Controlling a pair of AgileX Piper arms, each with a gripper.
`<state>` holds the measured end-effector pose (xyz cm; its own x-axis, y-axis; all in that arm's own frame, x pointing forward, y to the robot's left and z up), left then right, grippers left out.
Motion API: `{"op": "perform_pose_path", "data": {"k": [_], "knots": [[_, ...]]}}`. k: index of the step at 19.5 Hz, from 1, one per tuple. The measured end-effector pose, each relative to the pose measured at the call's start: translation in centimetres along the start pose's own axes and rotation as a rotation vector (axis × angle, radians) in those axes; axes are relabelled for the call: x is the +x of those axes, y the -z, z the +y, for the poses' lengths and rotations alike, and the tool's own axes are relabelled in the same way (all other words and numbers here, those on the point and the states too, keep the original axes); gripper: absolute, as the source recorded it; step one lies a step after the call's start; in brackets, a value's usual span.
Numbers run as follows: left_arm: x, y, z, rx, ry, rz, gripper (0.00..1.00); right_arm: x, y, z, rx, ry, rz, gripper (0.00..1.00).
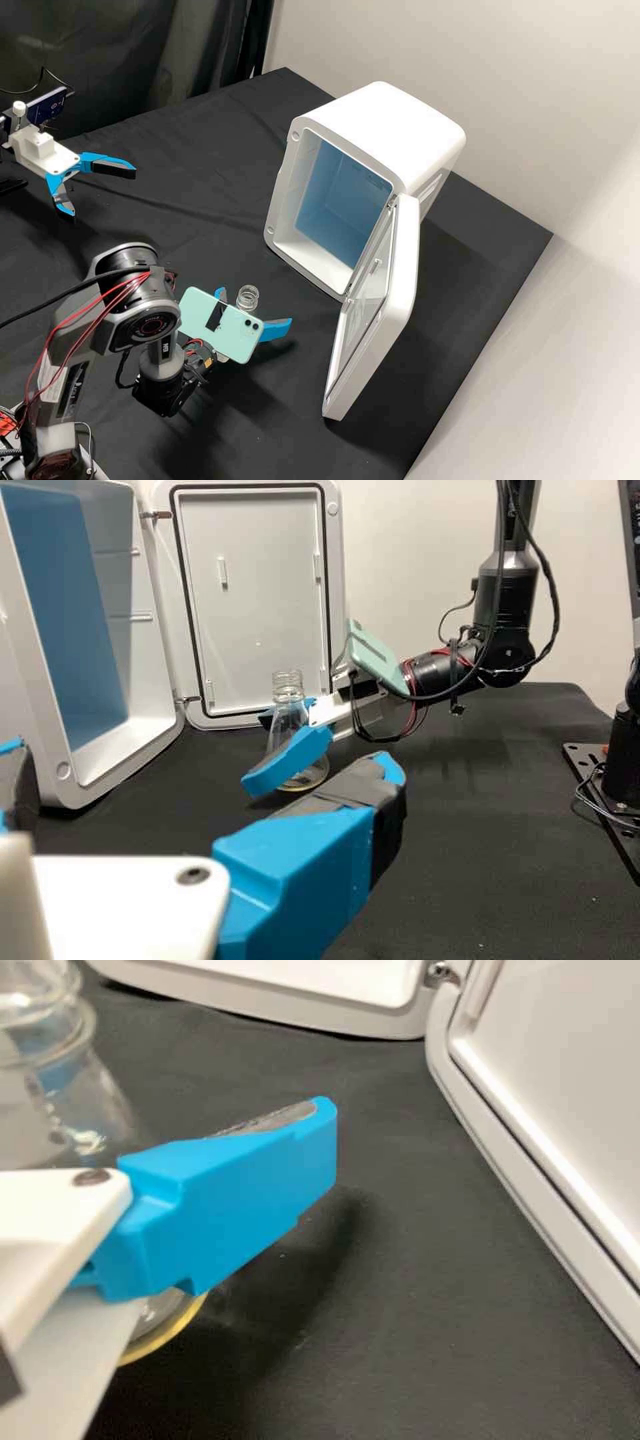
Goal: Place the flask in the incubator
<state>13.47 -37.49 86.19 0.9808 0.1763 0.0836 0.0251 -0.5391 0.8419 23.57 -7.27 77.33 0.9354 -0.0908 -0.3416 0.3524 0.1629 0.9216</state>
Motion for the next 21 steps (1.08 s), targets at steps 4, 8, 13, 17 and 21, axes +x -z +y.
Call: {"op": "perform_pose_path", "data": {"k": [4, 8, 13, 17, 21], "knots": [[0.1, -0.1, -0.02, 0.001, 0.002, -0.009, 1.0, 0.2, 0.5, -0.3, -0.019, 0.013, 0.014, 1.0], [0.1, -0.3, -0.05, 0.001, 0.004, -0.02, 1.0, 0.2, 0.8, -0.7, -0.018, 0.026, 0.02, 1.0], [0.2, -0.4, -0.08, 0.002, 0.006, -0.029, 1.0, 0.0, 1.0, -0.9, -0.014, 0.033, 0.018, 1.0], [0.2, -0.5, -0.09, 0.002, 0.007, -0.033, 1.0, -0.3, 1.0, -1.0, -0.011, 0.035, 0.014, 1.0], [0.2, -0.5, -0.09, 0.002, 0.007, -0.033, 1.0, -1.0, 1.0, -1.0, -0.005, 0.036, 0.014, 0.0]]}}
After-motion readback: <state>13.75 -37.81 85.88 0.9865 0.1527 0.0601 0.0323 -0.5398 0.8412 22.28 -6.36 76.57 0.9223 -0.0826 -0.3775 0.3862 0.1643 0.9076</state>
